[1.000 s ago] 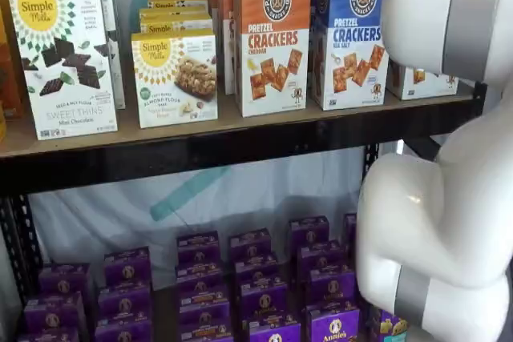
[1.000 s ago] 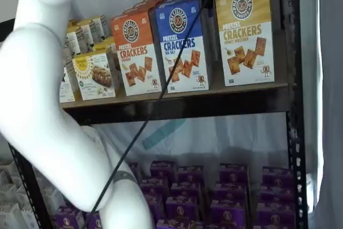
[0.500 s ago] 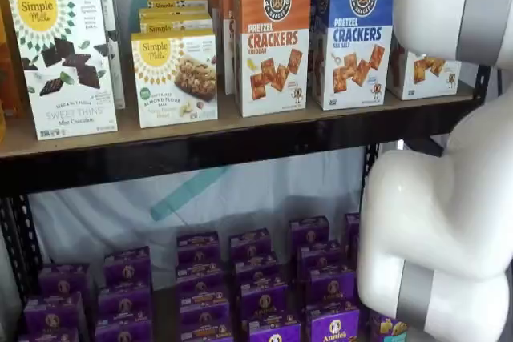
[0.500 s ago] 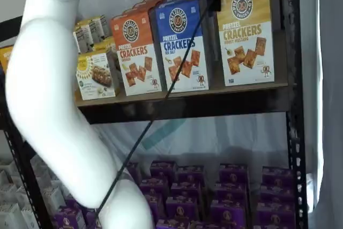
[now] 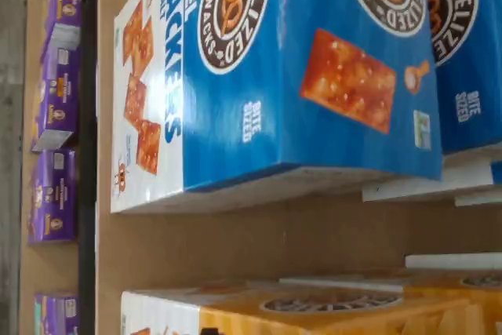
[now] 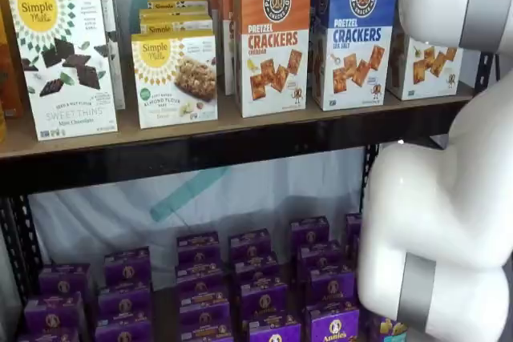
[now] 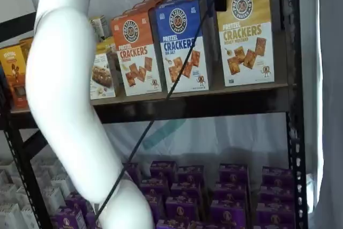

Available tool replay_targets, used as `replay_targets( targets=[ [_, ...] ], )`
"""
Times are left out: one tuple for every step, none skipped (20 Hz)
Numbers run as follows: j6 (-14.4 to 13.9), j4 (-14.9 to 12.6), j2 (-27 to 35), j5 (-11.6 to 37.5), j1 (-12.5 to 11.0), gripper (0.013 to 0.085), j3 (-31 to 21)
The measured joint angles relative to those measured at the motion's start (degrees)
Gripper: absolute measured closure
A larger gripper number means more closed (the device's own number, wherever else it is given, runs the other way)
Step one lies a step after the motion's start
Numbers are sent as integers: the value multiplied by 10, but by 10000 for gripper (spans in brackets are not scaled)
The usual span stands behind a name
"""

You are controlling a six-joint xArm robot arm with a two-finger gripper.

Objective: Retrieve the yellow and white box located on the top shelf, the sixth one from the left

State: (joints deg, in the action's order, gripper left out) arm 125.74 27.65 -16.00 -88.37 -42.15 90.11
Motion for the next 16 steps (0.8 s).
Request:
replay_targets(
  targets=[
    [-1, -2, 6, -4, 0, 130, 7],
    [-1, -3, 10, -7, 0, 130, 13],
    [-2, -3, 14, -10, -1, 130, 18],
    [-3, -3, 19, -12, -1, 130, 23],
    [-3, -5, 22, -13, 0, 130, 28],
    [-3, -9, 25, -13, 2, 130, 31],
    [-3, -15, 28, -12, 4, 130, 35],
    [-4, -21, 30, -13, 7, 130, 39],
    [-4, -27, 34, -15, 9, 130, 44],
    [-6, -33, 37, -17, 12, 130, 48],
    [-7, -40, 40, -19, 15, 130, 52],
    [-9, -46, 44, -23, 18, 130, 57],
    [-10, -51, 46, -25, 20, 130, 61],
    [-12, -55, 49, -28, 22, 130, 64],
    [-14, -61, 52, -32, 25, 130, 69],
    [-15, -65, 55, -37, 26, 130, 74]
  ],
)
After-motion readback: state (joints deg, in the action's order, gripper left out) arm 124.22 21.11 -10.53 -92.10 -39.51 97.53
